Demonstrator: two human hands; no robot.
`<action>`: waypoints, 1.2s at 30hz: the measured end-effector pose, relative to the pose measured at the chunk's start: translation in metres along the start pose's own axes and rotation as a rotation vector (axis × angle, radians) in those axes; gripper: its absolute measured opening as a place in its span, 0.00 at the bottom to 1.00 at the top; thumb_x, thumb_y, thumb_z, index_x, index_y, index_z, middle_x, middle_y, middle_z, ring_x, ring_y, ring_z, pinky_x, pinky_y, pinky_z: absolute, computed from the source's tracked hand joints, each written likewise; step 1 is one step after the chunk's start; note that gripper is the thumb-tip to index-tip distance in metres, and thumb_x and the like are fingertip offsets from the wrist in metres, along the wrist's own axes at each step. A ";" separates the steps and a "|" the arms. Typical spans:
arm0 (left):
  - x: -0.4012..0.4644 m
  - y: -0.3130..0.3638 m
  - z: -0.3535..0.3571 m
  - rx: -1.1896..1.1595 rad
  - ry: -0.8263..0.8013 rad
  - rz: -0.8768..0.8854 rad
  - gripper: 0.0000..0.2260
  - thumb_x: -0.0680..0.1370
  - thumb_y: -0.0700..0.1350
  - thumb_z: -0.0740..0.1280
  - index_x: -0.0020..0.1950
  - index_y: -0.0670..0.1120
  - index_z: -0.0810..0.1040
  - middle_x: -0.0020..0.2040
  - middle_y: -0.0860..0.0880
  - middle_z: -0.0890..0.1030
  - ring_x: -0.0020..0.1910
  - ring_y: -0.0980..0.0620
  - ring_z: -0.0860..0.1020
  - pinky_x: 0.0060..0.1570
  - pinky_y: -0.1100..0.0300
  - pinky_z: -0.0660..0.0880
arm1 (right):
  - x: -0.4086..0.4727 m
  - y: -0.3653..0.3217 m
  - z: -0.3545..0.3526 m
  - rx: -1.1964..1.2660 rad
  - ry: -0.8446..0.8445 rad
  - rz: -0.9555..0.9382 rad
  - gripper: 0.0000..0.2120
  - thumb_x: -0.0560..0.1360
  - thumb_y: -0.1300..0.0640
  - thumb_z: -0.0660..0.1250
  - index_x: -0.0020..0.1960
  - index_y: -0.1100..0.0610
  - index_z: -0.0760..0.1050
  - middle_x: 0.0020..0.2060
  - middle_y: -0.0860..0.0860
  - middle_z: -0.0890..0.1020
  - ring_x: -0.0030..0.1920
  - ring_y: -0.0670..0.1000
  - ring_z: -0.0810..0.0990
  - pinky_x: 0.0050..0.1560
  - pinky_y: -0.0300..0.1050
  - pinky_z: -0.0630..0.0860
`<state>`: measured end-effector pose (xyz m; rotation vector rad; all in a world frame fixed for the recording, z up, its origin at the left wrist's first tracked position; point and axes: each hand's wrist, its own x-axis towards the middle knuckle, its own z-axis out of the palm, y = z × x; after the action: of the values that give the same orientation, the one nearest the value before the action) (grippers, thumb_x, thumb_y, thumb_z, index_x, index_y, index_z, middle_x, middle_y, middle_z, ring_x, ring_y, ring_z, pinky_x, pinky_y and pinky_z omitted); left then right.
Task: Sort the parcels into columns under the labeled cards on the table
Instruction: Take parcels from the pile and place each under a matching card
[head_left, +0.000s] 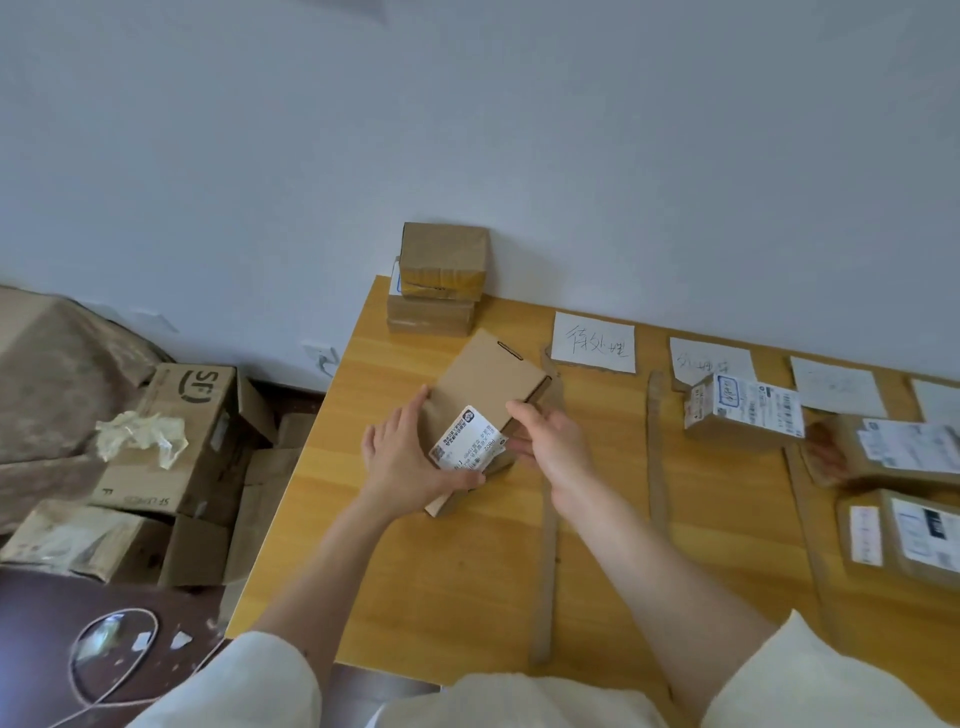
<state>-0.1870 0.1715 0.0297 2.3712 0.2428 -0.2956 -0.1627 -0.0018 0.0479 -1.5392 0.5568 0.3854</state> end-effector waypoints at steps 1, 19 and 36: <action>-0.001 0.005 0.000 -0.002 -0.003 0.017 0.56 0.57 0.64 0.77 0.77 0.56 0.51 0.72 0.52 0.65 0.73 0.52 0.61 0.74 0.48 0.50 | -0.003 -0.002 -0.004 0.007 0.000 -0.023 0.11 0.73 0.49 0.71 0.53 0.52 0.78 0.48 0.50 0.85 0.44 0.49 0.84 0.43 0.40 0.77; -0.037 0.053 0.033 -1.190 -0.576 -0.272 0.26 0.79 0.62 0.52 0.62 0.46 0.80 0.56 0.46 0.83 0.52 0.49 0.82 0.53 0.52 0.73 | -0.019 0.005 -0.087 0.334 -0.086 0.130 0.15 0.73 0.44 0.71 0.54 0.52 0.82 0.49 0.51 0.86 0.55 0.54 0.83 0.65 0.56 0.74; -0.029 0.017 0.076 0.127 0.019 -0.152 0.25 0.75 0.52 0.67 0.71 0.52 0.69 0.75 0.50 0.61 0.75 0.48 0.57 0.71 0.48 0.59 | -0.032 -0.006 -0.147 -0.056 -0.114 0.013 0.18 0.66 0.36 0.73 0.53 0.41 0.82 0.56 0.42 0.83 0.63 0.49 0.77 0.69 0.56 0.69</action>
<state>-0.2210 0.1043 -0.0049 2.4859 0.4254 -0.3697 -0.1994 -0.1440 0.0782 -1.5570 0.4711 0.4987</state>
